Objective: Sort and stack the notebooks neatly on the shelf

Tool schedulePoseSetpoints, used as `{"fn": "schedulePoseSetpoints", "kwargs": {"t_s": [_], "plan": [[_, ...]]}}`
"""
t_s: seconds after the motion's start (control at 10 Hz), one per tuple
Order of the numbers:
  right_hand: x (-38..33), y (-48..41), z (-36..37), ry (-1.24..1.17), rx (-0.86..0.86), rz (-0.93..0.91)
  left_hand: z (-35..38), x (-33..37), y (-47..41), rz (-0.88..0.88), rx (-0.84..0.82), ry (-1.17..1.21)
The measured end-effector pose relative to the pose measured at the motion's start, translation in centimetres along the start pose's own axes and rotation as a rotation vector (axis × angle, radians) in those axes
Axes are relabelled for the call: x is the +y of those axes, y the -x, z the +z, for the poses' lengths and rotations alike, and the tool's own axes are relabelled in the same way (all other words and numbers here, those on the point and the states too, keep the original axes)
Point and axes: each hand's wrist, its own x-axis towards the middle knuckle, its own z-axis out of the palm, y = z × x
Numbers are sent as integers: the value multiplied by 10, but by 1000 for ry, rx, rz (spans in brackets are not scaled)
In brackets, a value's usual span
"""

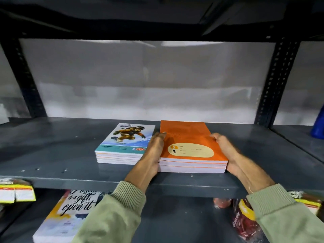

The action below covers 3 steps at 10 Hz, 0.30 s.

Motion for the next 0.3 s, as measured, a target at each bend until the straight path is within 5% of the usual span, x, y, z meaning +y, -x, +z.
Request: {"fn": "schedulePoseSetpoints", "kwargs": {"t_s": [0.3], "plan": [[-3,7,-5,168,48,-116,5,1,13,305,-37,-388]]}}
